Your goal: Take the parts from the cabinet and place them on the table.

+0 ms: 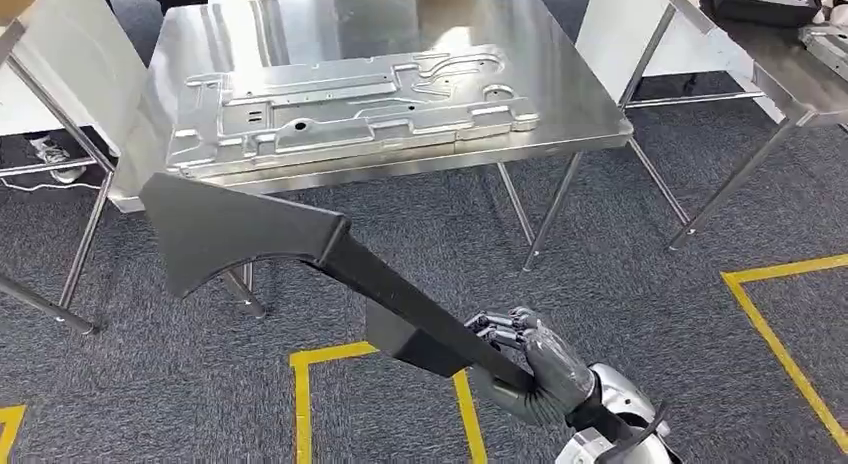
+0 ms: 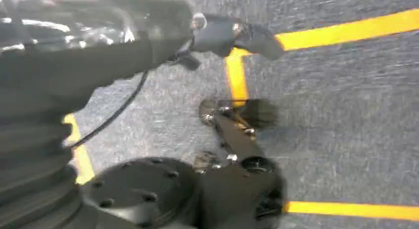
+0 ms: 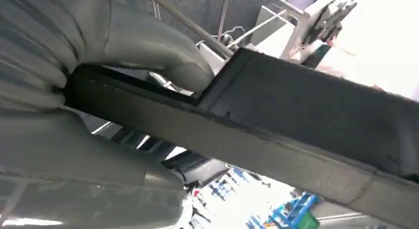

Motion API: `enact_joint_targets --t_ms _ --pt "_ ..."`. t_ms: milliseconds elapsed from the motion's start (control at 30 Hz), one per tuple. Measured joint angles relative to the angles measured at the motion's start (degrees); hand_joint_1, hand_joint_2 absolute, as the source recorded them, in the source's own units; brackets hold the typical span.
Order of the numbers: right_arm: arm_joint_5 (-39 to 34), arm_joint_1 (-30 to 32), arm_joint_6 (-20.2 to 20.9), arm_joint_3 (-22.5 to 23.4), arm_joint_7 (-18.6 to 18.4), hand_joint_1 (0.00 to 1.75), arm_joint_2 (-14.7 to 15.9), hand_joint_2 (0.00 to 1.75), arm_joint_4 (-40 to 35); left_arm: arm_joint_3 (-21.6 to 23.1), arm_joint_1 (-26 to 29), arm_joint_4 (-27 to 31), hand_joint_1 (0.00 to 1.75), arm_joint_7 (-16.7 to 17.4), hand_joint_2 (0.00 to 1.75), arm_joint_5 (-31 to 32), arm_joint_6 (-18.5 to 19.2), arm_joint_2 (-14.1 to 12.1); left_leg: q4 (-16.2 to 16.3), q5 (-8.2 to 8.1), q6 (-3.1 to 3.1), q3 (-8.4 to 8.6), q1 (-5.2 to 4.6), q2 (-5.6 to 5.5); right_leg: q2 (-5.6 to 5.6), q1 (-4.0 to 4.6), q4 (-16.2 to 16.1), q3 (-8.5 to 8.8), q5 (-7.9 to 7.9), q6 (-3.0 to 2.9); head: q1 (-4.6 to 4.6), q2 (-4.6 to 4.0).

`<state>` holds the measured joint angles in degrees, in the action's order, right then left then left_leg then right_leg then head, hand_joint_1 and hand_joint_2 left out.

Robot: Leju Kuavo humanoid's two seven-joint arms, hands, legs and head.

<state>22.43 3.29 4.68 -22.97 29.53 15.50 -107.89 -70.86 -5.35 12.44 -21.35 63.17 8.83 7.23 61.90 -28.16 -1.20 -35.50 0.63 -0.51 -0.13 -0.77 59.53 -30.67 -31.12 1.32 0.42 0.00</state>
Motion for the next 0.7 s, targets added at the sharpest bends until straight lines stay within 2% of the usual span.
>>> enact_joint_targets --t_ms 33,100,133,200,233,267,300,333,400,433,467,567,600,633,700 --pt "0.1 0.1 0.0 0.0 0.0 1.75 0.0 1.75 0.0 0.0 0.1 0.0 0.0 0.2 1.75 0.0 0.0 0.0 0.0 -0.12 0.27 -0.02 -0.1 -0.05 -0.01 -0.07 -0.3 0.17 0.06 0.15 0.0 0.0" --pt "0.4 0.1 0.0 0.2 -0.2 1.75 0.0 1.75 -0.1 0.0 0.1 0.0 0.0 0.9 1.75 0.1 -0.4 0.0 -0.5 -0.2 0.96 0.51 0.39 -0.03 -0.01 -0.23 0.1 0.34 -0.59 0.58 0.02 0.0" --pt "0.4 0.1 0.0 0.4 -0.3 1.75 0.0 1.75 -0.2 0.0 0.0 0.0 0.0 1.0 1.75 0.1 -0.4 0.0 -0.6 -0.4 1.29 0.77 0.46 -0.01 -0.01 -0.19 2.6 -0.88 -1.76 0.69 0.02 0.0" --pt "0.5 0.2 0.0 0.5 -0.7 1.75 0.0 1.75 -0.2 0.0 0.0 0.0 0.0 1.3 1.75 0.1 -0.4 0.1 -0.6 -0.71 1.72 1.0 0.44 0.08 -0.01 -0.19 11.5 -6.1 -5.23 0.76 0.02 0.0" --pt "0.7 0.4 0.0 0.5 -0.9 1.75 0.1 1.75 -0.2 0.0 0.0 0.0 0.0 1.4 1.75 0.1 -0.4 0.1 -0.6 -0.88 1.81 1.1 0.42 0.07 -0.01 -0.19 15.6 -8.75 -6.23 0.76 0.02 0.0" --pt "1.0 0.4 0.0 0.5 -1.2 1.75 0.1 1.75 -0.2 0.0 0.0 0.0 0.0 1.5 1.75 0.1 -0.4 0.2 -0.6 -1.09 1.83 1.29 0.4 0.02 -0.01 -0.19 17.7 -10.64 -5.97 0.77 0.02 0.0" --pt "1.3 0.4 -0.1 0.6 -1.4 1.75 0.1 1.75 -0.2 0.0 0.0 0.0 0.0 1.5 1.75 0.1 -0.3 0.2 -0.6 -1.33 1.8 1.64 0.41 -0.08 -0.01 -0.19 16.9 -10.95 -4.22 0.72 0.02 0.0" --pt "1.7 0.3 -0.2 0.6 -1.7 1.75 0.1 1.75 -0.2 0.0 0.0 0.0 0.0 1.5 1.75 0.1 -0.3 0.3 -0.6 -1.64 1.74 2.11 0.41 -0.23 -0.01 -0.18 13.7 -10.05 -1.4 0.71 0.02 0.0" --pt "2.8 0.0 -0.9 0.9 -2.0 1.75 0.1 1.75 -0.2 0.0 0.0 0.0 0.0 1.5 1.75 0.1 -0.3 0.5 -0.7 -2.35 1.42 3.19 0.41 -0.41 -0.01 -0.09 3.7 -6.34 5.03 0.36 0.02 0.0" --pt "3.3 -0.3 -1.2 1.1 -2.1 1.75 0.1 1.75 -0.2 0.0 0.0 0.0 0.0 1.5 1.75 0.1 -0.3 0.6 -0.9 -2.56 1.18 3.36 0.48 -0.41 0.01 0.04 2.1 -5.54 4.76 0.22 0.02 0.0" --pt "3.6 -0.7 -1.4 1.2 -2.4 1.75 0.1 1.75 -0.3 0.0 -0.1 0.0 0.0 1.5 1.75 0.1 -0.3 0.6 -0.7 -2.73 0.86 3.26 0.09 -0.47 0.01 0.48 0.8 -5.02 4.43 0.17 0.07 0.0" --pt "4.4 -1.8 -1.8 1.7 -3.1 1.75 0.4 1.75 -0.4 0.0 -0.1 0.0 0.0 1.3 1.75 -0.1 -0.2 0.7 -1.8 -2.58 -0.05 3.64 0.24 -0.24 0.2 0.61 0.8 -5.15 3.89 -0.3 0.04 0.0" --pt "4.7 -2.0 -1.8 2.0 -3.5 1.75 0.5 1.75 -0.6 0.0 -0.1 0.0 0.0 1.1 1.75 -0.3 -0.2 0.8 -1.6 -3.02 -0.45 3.92 0.05 -0.24 0.21 -0.19 0.1 -4.49 4.04 -0.62 0.02 0.0" --pt "4.9 -2.4 -1.8 2.2 -3.7 1.75 0.6 1.75 -0.9 0.0 -0.1 0.0 0.0 0.7 1.75 -0.3 0.0 0.8 -0.2 -3.61 -0.57 3.68 -0.03 0.02 0.17 -0.15 -0.1 -3.98 3.86 -0.9 -0.02 0.0" --pt "5.3 -3.1 -1.8 2.4 -4.1 1.75 0.7 1.75 -1.0 0.0 -0.1 0.0 0.0 0.5 1.75 -0.3 0.2 0.9 7.7 -7.17 -0.59 -0.12 0.05 0.03 0.08 -0.11 -0.1 -3.35 3.39 -1.54 -0.02 0.0"
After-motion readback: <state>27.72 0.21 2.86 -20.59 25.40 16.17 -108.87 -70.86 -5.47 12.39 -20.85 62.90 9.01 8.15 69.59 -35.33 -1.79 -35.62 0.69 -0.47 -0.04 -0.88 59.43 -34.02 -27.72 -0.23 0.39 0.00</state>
